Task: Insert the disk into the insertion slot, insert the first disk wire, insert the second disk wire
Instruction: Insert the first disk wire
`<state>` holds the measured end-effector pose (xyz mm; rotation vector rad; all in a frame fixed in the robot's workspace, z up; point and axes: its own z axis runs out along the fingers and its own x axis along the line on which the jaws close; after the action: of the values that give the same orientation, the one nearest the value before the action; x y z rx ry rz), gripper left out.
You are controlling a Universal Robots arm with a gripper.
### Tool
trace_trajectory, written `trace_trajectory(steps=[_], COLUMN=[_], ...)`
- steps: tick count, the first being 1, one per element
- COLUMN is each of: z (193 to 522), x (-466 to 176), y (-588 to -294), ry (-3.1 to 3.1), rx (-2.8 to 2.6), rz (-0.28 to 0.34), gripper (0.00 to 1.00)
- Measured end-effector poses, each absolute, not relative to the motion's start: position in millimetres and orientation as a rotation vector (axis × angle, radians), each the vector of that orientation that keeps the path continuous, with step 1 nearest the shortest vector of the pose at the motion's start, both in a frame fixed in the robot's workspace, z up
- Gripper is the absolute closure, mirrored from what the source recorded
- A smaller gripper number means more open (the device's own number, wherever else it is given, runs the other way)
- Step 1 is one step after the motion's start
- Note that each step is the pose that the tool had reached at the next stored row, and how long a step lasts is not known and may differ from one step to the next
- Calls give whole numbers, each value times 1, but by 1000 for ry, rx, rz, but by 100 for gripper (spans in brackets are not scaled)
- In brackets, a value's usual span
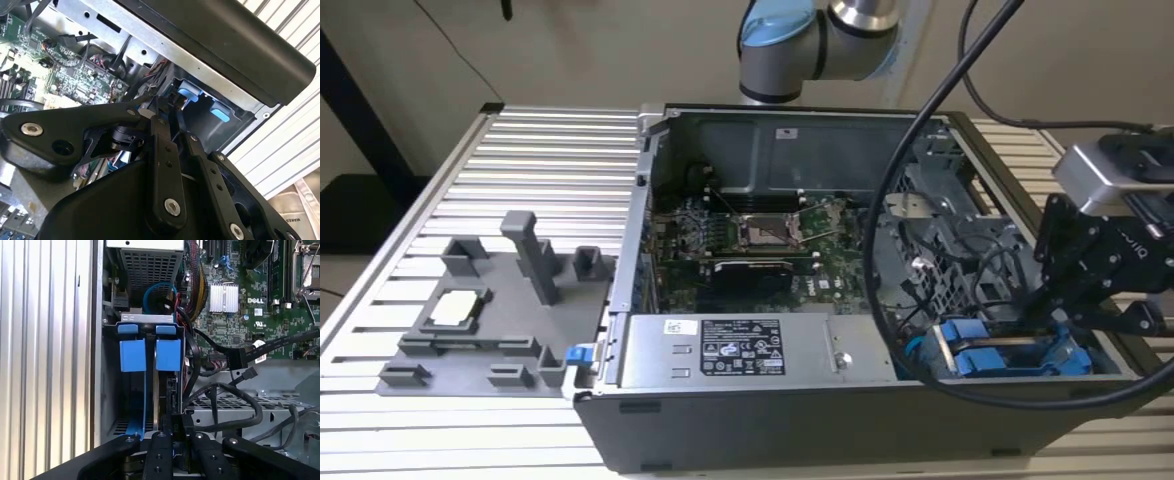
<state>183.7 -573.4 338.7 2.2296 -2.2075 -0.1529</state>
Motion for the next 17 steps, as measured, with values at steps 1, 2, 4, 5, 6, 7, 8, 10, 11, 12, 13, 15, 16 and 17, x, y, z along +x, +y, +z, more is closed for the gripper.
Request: trace_trajectory(steps=[1, 2, 4, 5, 6, 7, 8, 10, 11, 12, 13, 15, 16, 17], z=[338, 337, 334, 334, 333, 333, 333, 333, 332, 332, 332, 335, 339, 342], x=[184, 184, 184, 184, 184, 184, 184, 184, 184, 184, 184, 184, 184, 184], y=[-573, -573, -573, -573, -573, -573, -573, -573, -573, -573, -573, -573, -573, -573], ry=[-2207, -2208, -2207, -2207, -2207, -2207, -2207, -2207, -2208, -2208, -2208, -2207, -2207, -2207], rx=[2230, 2230, 2229, 2229, 2229, 2229, 2229, 2230, 2230, 2230, 2230, 2229, 2229, 2229], rz=[-153, -153, -152, -151, -151, -152, -153, -153, -154, -154, -154, -155, -155, -155], gripper=[81, 81, 81, 81, 81, 81, 81, 81, 80, 80, 80, 73, 73, 73])
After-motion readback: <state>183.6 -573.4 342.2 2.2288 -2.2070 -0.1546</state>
